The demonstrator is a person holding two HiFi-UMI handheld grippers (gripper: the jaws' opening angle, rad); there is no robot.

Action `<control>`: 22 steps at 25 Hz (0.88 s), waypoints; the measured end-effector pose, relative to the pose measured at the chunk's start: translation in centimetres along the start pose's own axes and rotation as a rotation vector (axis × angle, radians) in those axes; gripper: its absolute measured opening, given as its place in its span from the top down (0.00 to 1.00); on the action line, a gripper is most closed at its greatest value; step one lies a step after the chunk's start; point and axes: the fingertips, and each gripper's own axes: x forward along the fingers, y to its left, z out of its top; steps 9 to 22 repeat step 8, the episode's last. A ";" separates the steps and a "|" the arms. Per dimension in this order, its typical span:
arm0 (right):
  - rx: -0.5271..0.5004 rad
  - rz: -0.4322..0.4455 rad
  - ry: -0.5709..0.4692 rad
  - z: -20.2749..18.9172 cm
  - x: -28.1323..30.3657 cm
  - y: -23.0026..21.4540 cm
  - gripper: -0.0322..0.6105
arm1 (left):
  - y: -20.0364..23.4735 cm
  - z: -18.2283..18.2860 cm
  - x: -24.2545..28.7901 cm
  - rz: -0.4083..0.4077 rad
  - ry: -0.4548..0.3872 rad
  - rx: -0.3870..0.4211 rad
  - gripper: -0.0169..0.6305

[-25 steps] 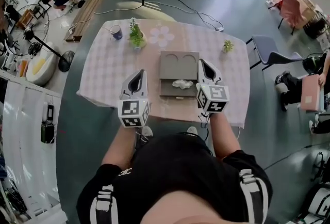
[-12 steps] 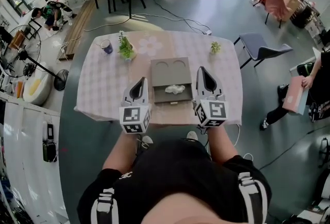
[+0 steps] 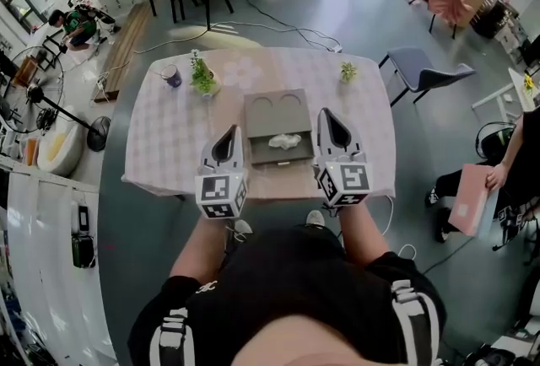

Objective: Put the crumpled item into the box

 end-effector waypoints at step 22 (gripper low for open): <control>-0.003 0.010 0.007 0.0 0.6 0.4 0.95 | 0.4 0.3 0.0 0.001 0.000 -0.003 0.97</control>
